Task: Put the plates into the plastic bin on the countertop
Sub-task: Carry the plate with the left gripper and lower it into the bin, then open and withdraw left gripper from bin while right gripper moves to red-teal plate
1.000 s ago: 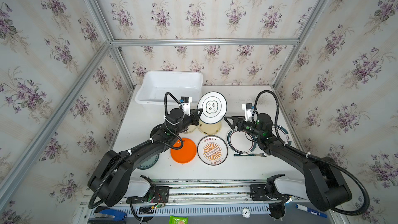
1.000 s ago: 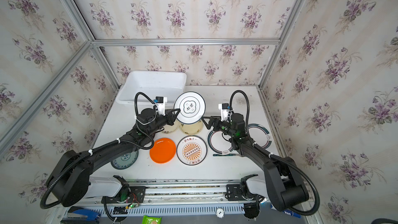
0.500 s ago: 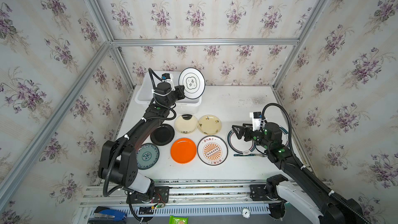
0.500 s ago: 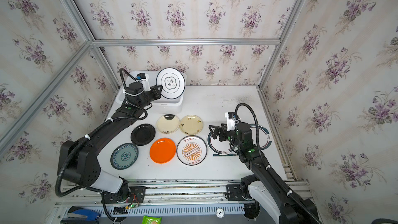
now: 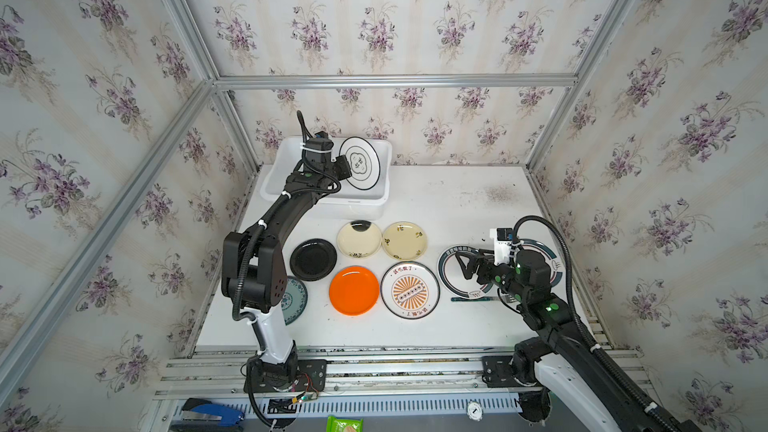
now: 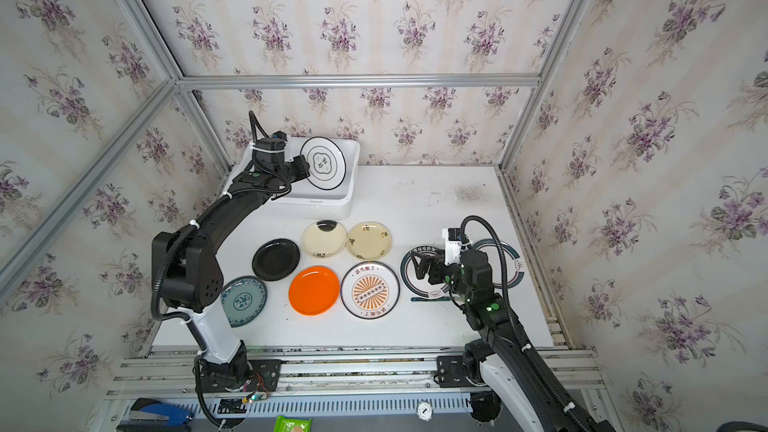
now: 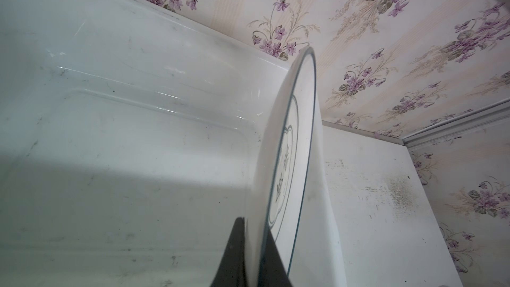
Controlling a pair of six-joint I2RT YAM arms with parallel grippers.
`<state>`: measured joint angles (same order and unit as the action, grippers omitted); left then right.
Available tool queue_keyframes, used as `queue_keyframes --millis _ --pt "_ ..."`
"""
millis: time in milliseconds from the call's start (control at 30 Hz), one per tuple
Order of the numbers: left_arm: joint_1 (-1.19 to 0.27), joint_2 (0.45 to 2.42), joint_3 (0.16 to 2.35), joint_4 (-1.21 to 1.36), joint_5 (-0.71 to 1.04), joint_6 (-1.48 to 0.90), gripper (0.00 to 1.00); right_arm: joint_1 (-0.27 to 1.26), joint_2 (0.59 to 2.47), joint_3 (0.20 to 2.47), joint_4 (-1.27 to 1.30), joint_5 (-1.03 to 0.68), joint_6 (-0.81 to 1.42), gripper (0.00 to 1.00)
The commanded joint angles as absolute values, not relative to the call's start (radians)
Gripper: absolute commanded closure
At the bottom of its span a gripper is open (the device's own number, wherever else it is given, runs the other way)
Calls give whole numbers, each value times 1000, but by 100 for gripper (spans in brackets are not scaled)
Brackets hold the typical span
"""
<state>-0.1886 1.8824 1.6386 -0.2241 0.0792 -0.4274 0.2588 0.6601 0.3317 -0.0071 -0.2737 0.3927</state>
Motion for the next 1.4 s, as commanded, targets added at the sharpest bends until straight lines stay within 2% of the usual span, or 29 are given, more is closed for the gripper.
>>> queue_keyframes --millis 0,367,733,1167,1267,1367 --pt "-186 1927 1709 -256 68 -381 100 259 656 316 11 -246 424 3" --pt "-188 2039 1789 -374 53 -331 100 259 659 304 -19 -171 426 3" --pt "-192 2136 1854 -412 166 -346 89 259 706 324 -30 -146 419 3" --pt "-192 2175 1881 -416 190 -353 85 259 748 368 -111 -91 423 3" --pt "-191 2174 1882 -417 194 -347 79 259 758 370 -117 -65 432 3" --pt "-192 2171 1882 -420 191 -338 66 259 762 375 -117 -66 434 3"
